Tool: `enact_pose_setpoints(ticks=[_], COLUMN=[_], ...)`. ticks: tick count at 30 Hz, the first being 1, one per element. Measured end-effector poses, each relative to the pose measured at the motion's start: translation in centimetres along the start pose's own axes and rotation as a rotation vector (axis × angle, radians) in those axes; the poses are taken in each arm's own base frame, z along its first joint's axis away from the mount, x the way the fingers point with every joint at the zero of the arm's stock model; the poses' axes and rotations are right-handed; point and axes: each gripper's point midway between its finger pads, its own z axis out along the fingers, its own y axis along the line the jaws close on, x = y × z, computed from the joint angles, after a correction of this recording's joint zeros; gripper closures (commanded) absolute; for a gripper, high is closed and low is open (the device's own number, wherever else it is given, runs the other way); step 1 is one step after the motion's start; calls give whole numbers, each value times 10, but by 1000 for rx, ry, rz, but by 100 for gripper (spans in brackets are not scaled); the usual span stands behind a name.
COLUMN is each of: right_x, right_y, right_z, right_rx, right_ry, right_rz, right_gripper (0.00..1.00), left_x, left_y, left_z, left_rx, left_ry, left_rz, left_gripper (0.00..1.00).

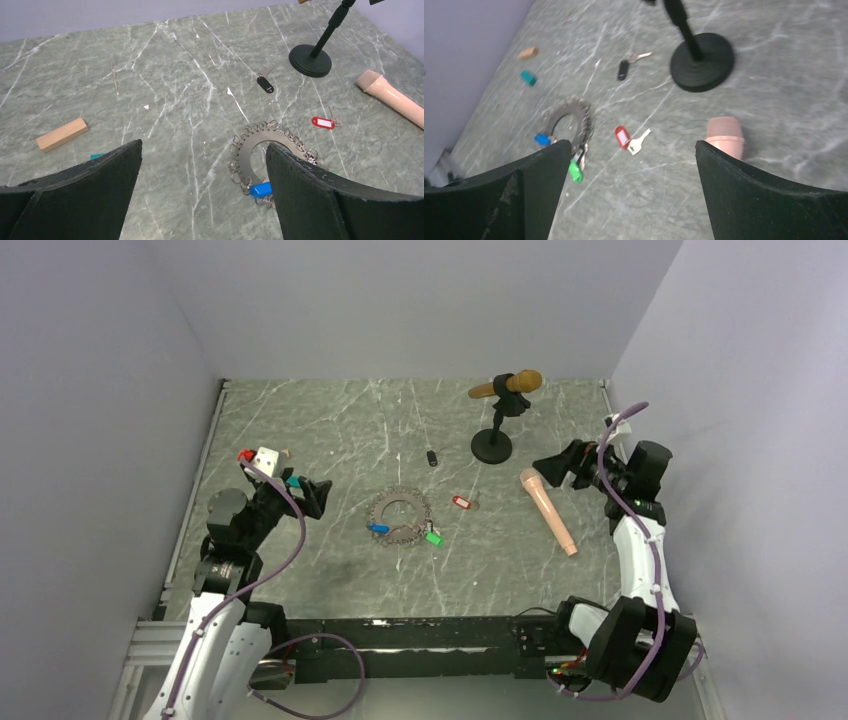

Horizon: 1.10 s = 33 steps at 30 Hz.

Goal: Put the keys on the keyring

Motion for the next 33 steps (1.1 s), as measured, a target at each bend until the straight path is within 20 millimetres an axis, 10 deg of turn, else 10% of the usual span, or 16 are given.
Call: enact_pose_setpoints(ticks=[13,20,33], right_x=[46,110,169], right_y=[46,81,49], right_z=[2,25,87], right_rx=[-290,-377,-229], right_ry=[196,454,818], right_rz=[-348,-633,-676], right_gripper=[0,0,24], left_x=[-5,-5,-5], left_y=[-6,-8,-8], left_z=[-2,-2,-2], left_rx=[30,38,41], left_ry=[-9,-10,-10], left_rz=[-5,-4,-4], left_gripper=[1,1,1])
